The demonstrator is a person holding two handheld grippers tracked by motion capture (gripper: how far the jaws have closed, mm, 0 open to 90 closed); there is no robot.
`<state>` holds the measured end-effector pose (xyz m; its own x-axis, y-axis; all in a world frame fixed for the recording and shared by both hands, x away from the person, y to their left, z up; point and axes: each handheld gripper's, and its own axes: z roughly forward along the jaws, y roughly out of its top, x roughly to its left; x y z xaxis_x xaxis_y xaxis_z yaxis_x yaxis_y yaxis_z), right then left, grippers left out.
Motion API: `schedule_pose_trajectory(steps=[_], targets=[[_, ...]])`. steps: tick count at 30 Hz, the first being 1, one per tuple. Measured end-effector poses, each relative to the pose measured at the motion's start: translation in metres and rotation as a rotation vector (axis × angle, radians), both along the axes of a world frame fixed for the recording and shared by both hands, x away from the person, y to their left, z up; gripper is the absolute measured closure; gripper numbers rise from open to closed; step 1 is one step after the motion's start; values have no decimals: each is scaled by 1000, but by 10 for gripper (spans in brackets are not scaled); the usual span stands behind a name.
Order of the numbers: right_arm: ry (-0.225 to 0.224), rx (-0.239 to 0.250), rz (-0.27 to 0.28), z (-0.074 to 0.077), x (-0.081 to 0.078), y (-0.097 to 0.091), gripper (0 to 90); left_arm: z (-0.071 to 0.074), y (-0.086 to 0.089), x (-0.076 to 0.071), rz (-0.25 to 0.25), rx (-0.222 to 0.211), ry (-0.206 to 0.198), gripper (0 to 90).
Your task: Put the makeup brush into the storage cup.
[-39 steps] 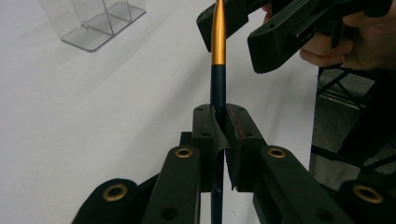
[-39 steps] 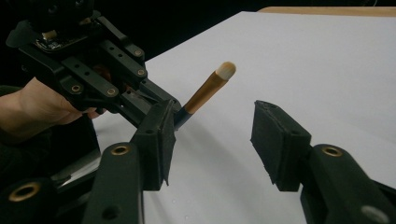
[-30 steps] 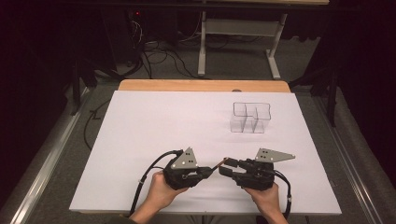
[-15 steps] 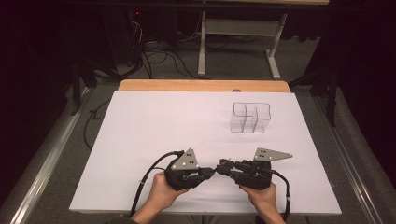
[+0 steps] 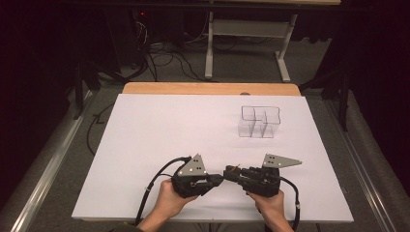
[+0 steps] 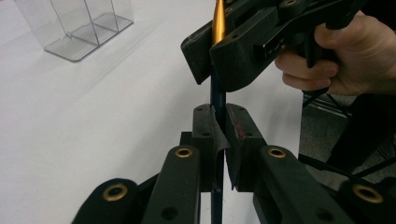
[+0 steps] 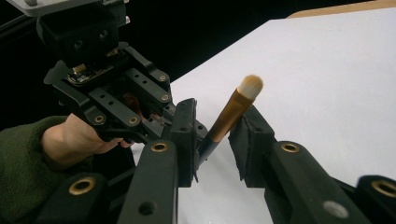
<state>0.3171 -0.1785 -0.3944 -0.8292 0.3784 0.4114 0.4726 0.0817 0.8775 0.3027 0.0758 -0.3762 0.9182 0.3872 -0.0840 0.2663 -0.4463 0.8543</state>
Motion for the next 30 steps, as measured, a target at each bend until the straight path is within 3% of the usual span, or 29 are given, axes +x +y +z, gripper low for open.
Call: schedule_pose_trajectory(steps=[30], targets=[[27,32,15,-4,0,2,849,-1,0,0,4,-17,8,829]])
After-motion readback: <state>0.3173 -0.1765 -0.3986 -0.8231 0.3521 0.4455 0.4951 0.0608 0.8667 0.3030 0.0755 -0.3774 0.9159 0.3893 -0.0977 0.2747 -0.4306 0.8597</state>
